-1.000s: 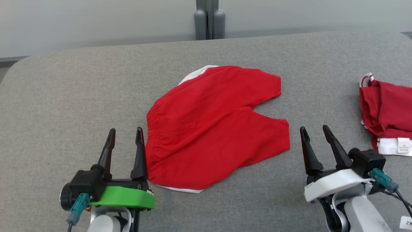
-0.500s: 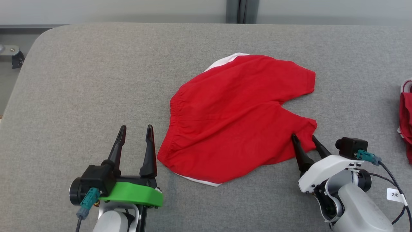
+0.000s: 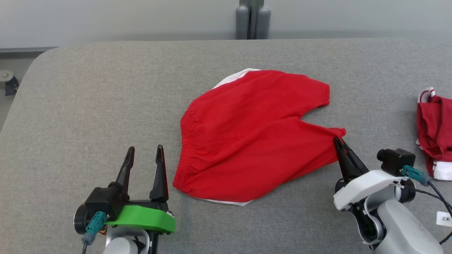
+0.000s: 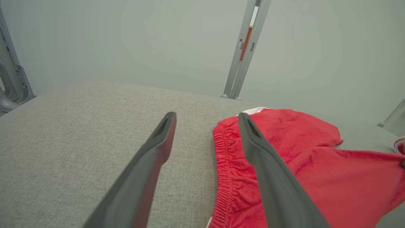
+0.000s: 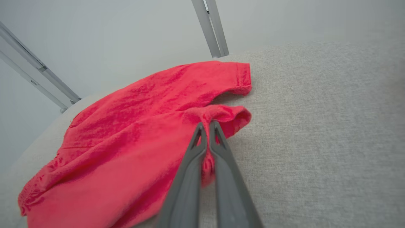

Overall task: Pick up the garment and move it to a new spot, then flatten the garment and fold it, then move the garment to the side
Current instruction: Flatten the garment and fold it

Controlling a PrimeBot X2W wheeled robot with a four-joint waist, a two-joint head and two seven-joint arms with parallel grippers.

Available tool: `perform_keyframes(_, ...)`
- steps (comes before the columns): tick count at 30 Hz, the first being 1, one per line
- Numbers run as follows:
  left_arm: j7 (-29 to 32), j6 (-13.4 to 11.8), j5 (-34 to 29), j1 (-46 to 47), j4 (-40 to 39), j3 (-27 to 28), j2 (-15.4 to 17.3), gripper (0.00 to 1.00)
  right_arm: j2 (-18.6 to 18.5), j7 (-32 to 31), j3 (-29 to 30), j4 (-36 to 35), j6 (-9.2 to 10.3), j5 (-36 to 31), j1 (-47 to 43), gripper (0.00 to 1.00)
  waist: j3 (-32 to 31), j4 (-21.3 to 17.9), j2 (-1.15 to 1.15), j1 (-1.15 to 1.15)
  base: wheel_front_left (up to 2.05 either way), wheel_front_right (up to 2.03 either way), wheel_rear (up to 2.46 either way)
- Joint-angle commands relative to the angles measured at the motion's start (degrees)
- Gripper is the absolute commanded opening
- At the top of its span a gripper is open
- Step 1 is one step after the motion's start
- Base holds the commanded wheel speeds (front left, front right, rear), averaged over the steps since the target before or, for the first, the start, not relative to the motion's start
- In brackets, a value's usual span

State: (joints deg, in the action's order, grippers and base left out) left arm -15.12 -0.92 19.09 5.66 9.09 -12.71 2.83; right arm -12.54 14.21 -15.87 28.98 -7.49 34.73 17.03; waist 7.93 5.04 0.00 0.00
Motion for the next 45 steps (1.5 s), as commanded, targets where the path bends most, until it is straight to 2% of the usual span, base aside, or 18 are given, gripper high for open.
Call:
perform_keyframes(1, 0.0, 0.3, 0.4, -0.9, 0.1, 0.3, 0.1, 1.00, -0.9, 0.2, 0.0, -1.7, 0.00, -0.6, -1.5, 0.00, -1.7, -1.8, 0.00, 0.00, 0.00, 0.00, 0.00)
perform_keyframes(7, 0.0, 0.3, 0.6, -1.6, -0.1, -0.5, 0.1, 1.00, -3.5, -3.4, 2.0, -12.9, 0.00, -3.4, -6.9, 0.00, -2.9, -2.7, 0.00, 0.00, 0.00, 0.00, 0.00)
perform_keyframes(13, 0.0, 0.6, 0.4, -0.9, -0.4, -1.1, 0.1, 1.00, -3.3, -12.4, 7.0, -26.1, -0.01, -6.0, -9.6, 0.00, -1.6, -1.2, 0.00, 0.00, 0.00, 0.00, 0.00)
perform_keyframes(15, 0.0, 0.6, 0.6, -0.4, -0.4, -1.4, 0.2, 1.00, -2.4, -15.6, 8.7, -28.8, 0.00, -4.7, -8.7, 0.00, -0.8, -0.4, 0.00, 0.00, 0.00, 0.00, 0.00)
perform_keyframes(18, 0.0, 0.3, 0.9, 0.4, -0.5, -2.0, 0.1, 1.00, -3.1, -19.7, 10.2, -29.7, 0.00, -6.0, -6.1, 0.00, 0.4, 1.0, 0.00, 0.00, 0.00, 0.00, 0.00)
perform_keyframes(22, 0.0, 0.1, 1.2, 1.2, -0.5, -3.2, 0.2, 1.00, -4.0, -25.1, 10.5, -25.6, 0.00, -6.5, -2.1, 0.00, 2.0, 3.4, 0.00, 0.00, 0.00, 0.00, 0.00)
perform_keyframes(27, 0.0, -0.2, 1.3, 2.1, -0.5, -4.1, 0.2, 1.00, -5.3, -28.2, 10.1, -14.9, 0.00, -5.5, 3.4, 0.00, 3.6, 6.0, 0.00, 0.00, 0.00, 0.00, 0.00)
perform_keyframes(33, 0.0, 0.2, 0.8, 3.1, -0.2, -5.5, 0.2, 1.00, -7.4, -24.9, 9.2, 0.5, 0.00, -5.8, 9.2, 0.00, 4.5, 9.0, 0.00, 0.00, 0.00, 0.00, 0.00)
perform_keyframes(40, 0.0, -0.2, 0.8, 3.3, -0.4, -6.0, 0.1, 1.00, -7.3, -18.3, 8.4, 14.1, 0.01, -5.9, 15.3, 0.00, 4.5, 9.3, 0.00, 0.00, 0.00, 0.00, 0.00)
perform_keyframes(41, 0.0, -0.2, 0.8, 3.1, -0.4, -6.1, 0.1, 1.00, -7.1, -17.3, 8.0, 15.7, 0.00, -5.8, 16.1, 0.10, 4.3, 9.1, 0.00, 0.00, 0.00, 0.00, 0.00)
perform_keyframes(42, 0.0, -0.2, 0.7, 2.9, -0.4, -6.2, 0.1, 1.00, -7.0, -16.5, 7.7, 16.9, 0.00, -5.8, 16.5, 0.77, 4.2, 8.8, 0.00, 0.00, 0.00, 0.00, 0.00)
perform_keyframes(43, 0.0, -0.2, 0.6, 2.7, -0.4, -6.2, 0.1, 1.00, -6.9, -15.6, 7.6, 18.5, 0.01, -5.6, 17.0, 1.00, 4.0, 8.4, 0.00, 0.00, 0.00, 0.00, 0.00)
perform_keyframes(45, 0.0, -0.2, 0.5, 2.5, -0.3, -6.0, 0.1, 1.00, -6.4, -14.1, 7.1, 20.4, 0.01, -5.0, 17.7, 1.00, 3.6, 7.7, 0.00, 0.00, 0.00, 0.00, 0.00)
